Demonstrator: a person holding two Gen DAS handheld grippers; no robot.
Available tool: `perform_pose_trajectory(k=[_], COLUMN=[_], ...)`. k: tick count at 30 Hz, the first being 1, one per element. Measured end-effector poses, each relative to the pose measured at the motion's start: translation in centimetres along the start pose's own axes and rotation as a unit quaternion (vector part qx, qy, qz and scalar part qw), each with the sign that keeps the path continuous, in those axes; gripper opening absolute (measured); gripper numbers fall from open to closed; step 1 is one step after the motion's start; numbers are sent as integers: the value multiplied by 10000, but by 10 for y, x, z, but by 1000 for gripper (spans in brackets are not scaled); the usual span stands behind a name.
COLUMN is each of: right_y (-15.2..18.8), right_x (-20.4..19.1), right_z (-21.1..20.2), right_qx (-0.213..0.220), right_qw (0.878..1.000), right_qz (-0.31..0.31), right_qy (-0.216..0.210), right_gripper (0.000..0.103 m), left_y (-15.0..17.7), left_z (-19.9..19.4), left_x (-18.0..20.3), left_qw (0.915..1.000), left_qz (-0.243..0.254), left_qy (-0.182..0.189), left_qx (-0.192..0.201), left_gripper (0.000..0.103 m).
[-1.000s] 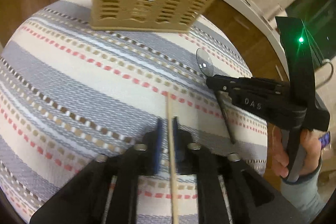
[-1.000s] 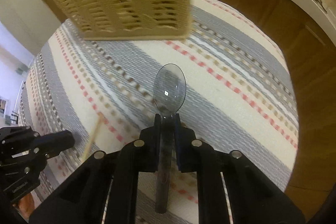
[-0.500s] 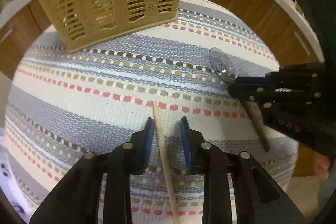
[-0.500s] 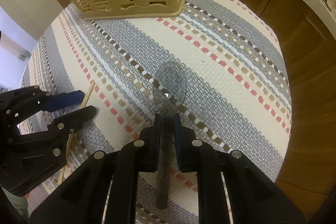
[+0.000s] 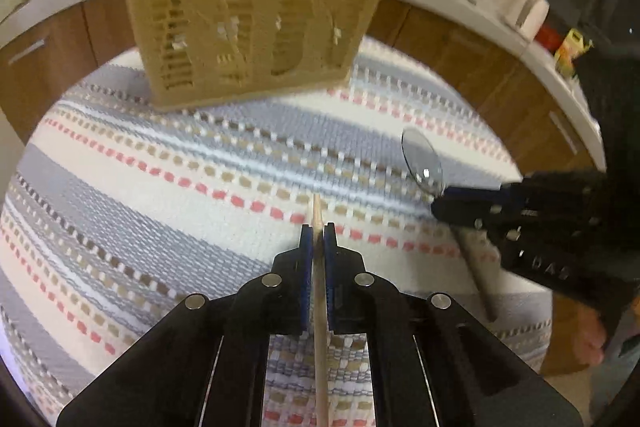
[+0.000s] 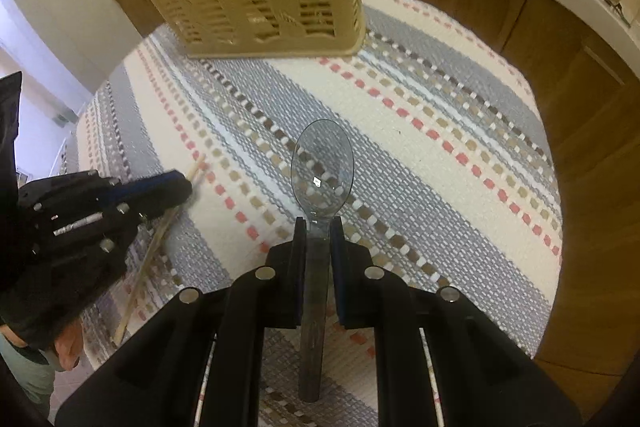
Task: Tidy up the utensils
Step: 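Lift the chopstick with the left tool while the right tool carries the spoon over the basket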
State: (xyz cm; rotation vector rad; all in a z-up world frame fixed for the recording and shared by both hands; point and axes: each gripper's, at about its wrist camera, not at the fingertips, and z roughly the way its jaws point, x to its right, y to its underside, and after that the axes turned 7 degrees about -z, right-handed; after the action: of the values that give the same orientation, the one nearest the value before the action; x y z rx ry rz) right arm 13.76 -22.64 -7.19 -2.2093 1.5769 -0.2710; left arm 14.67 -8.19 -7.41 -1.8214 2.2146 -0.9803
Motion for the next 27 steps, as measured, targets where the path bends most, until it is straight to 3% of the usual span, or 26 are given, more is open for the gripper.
perform_pose_trajectory(k=[7, 12, 16, 21, 23, 27], right_y=[-2, -12, -25, -46, -53, -74], right_x=[-3, -8, -12, -16, -18, -14], right_z=[-22, -49, -79, -112, -126, -137], right_qx=[496, 1105, 1763, 2785, 3365, 3905], right_qw=[9987, 9938, 9843, 9603, 9410, 9192], right_qz=[34, 64, 14, -172, -306, -296], right_qy=[-60, -122, -98, 52, 178, 416], right_gripper=[10, 10, 10, 10, 10, 10], left_y=[-13, -29, -50, -84, -99, -127], left_z=[-37, -74, -103, -126, -133, -141], left_x=[-4, -3, -8, -9, -6, 0], left_qw=[9974, 9884, 9810, 9689, 9626, 9485], left_qz=[-174, -251, -311, -312, -285, -235], left_qy=[315, 535, 726, 991, 1124, 1274], left_qx=[624, 1400, 1772, 2247, 2447, 2890], left_gripper=[3, 3, 3, 3, 3, 3])
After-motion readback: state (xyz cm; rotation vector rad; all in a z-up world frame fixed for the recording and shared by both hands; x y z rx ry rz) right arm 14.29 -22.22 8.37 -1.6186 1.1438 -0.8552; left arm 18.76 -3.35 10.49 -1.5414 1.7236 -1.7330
